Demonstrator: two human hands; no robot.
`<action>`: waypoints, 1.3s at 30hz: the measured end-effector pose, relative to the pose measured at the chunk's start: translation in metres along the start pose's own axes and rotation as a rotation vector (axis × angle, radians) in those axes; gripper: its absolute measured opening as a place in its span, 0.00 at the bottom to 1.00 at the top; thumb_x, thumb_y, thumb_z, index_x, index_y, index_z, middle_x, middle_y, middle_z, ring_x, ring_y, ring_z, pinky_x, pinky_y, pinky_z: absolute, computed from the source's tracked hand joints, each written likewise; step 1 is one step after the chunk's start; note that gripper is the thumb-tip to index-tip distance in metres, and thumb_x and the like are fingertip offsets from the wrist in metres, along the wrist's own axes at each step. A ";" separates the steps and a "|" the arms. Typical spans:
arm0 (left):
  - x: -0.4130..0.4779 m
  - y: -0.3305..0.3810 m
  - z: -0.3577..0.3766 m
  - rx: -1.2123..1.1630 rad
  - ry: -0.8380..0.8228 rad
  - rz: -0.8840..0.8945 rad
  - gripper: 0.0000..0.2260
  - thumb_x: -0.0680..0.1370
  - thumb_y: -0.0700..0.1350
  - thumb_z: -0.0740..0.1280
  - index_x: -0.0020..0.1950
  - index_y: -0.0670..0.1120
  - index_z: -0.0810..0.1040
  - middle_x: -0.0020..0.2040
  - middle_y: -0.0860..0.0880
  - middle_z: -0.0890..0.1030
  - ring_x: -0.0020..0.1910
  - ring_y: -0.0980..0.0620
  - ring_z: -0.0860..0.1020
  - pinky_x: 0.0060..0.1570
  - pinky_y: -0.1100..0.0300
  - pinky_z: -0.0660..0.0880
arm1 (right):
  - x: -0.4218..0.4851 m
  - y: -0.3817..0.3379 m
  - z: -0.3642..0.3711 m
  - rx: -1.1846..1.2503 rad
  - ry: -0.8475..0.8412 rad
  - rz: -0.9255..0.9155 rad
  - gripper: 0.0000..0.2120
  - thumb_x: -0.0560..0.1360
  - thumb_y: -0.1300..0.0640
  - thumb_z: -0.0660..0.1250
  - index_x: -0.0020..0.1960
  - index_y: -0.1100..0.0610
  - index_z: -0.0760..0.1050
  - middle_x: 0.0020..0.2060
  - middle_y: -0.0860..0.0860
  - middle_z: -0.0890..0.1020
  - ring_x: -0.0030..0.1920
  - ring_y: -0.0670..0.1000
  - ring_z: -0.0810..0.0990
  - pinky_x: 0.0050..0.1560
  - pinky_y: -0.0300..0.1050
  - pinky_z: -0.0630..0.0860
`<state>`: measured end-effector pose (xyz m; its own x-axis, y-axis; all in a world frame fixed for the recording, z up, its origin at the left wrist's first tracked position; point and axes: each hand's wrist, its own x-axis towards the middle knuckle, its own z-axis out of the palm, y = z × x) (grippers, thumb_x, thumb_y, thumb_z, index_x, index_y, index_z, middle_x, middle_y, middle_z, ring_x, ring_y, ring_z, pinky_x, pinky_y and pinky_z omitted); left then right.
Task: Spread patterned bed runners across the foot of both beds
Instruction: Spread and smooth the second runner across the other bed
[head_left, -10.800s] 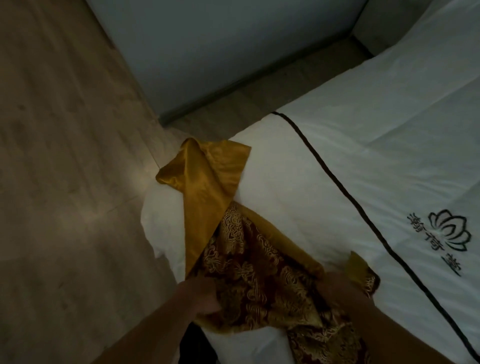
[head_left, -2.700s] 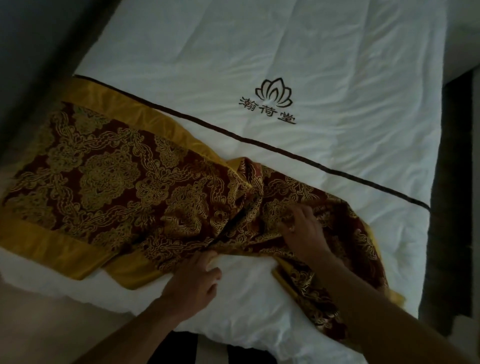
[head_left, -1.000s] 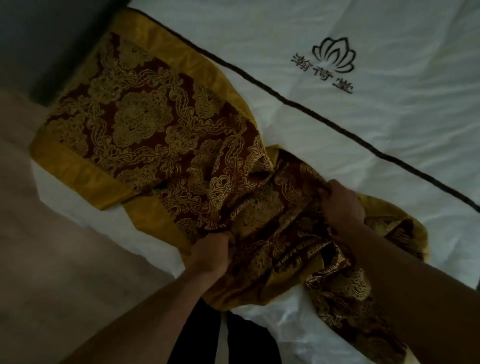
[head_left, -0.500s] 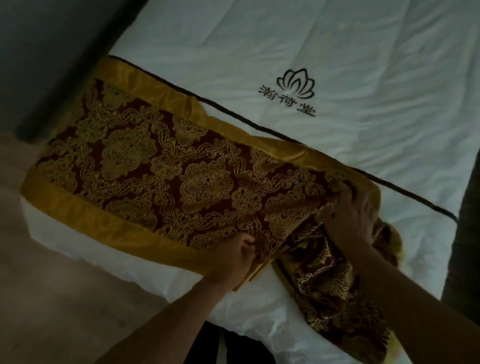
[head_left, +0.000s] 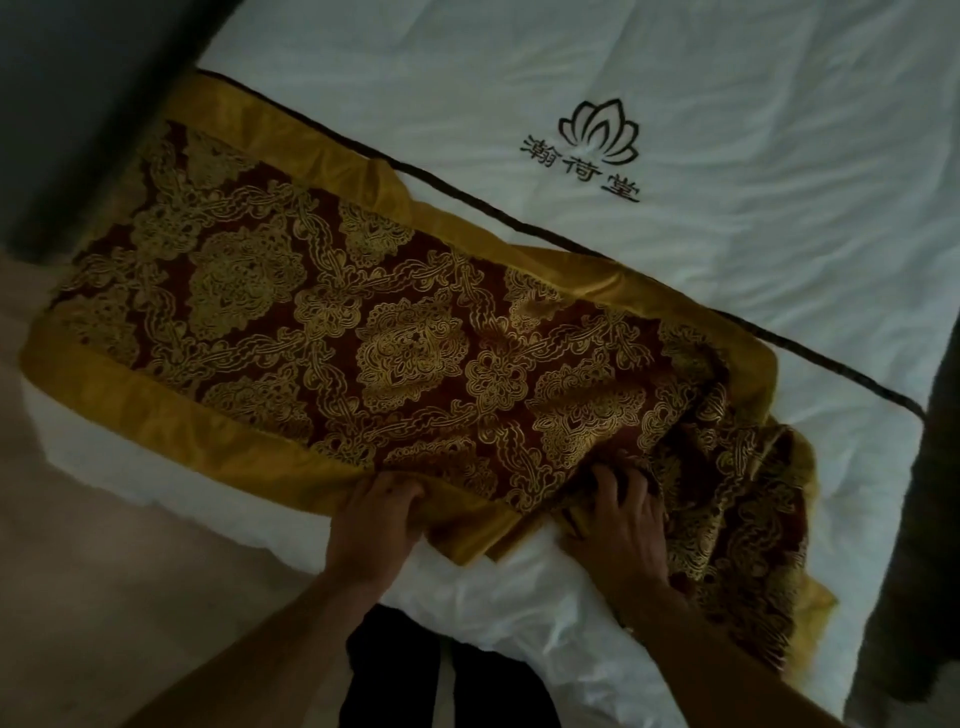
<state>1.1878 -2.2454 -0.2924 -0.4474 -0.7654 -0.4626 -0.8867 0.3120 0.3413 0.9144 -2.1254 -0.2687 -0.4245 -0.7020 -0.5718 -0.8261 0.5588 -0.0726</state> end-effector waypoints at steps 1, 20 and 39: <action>0.004 0.004 0.001 -0.017 0.013 -0.002 0.10 0.72 0.50 0.75 0.52 0.57 0.80 0.53 0.54 0.79 0.54 0.47 0.77 0.53 0.49 0.75 | -0.002 -0.002 0.004 0.033 0.024 0.025 0.48 0.57 0.41 0.83 0.69 0.59 0.68 0.59 0.61 0.73 0.56 0.64 0.78 0.57 0.60 0.77; 0.008 0.068 -0.021 0.059 -0.392 0.199 0.08 0.76 0.49 0.71 0.53 0.57 0.76 0.55 0.57 0.75 0.53 0.56 0.74 0.50 0.61 0.72 | -0.058 0.168 -0.044 0.015 -0.025 0.204 0.24 0.75 0.50 0.70 0.69 0.53 0.73 0.72 0.58 0.72 0.74 0.62 0.66 0.76 0.67 0.59; 0.026 0.266 0.052 0.037 -0.406 0.587 0.33 0.83 0.52 0.62 0.78 0.70 0.44 0.63 0.51 0.69 0.56 0.51 0.71 0.51 0.57 0.74 | -0.102 0.187 0.028 0.860 0.086 0.891 0.68 0.59 0.26 0.75 0.80 0.44 0.33 0.77 0.64 0.58 0.76 0.67 0.60 0.73 0.71 0.60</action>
<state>0.9343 -2.1534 -0.2563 -0.8541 -0.1971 -0.4813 -0.4858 0.6328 0.6030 0.8135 -1.9376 -0.2466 -0.7626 0.0623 -0.6439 0.2600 0.9409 -0.2169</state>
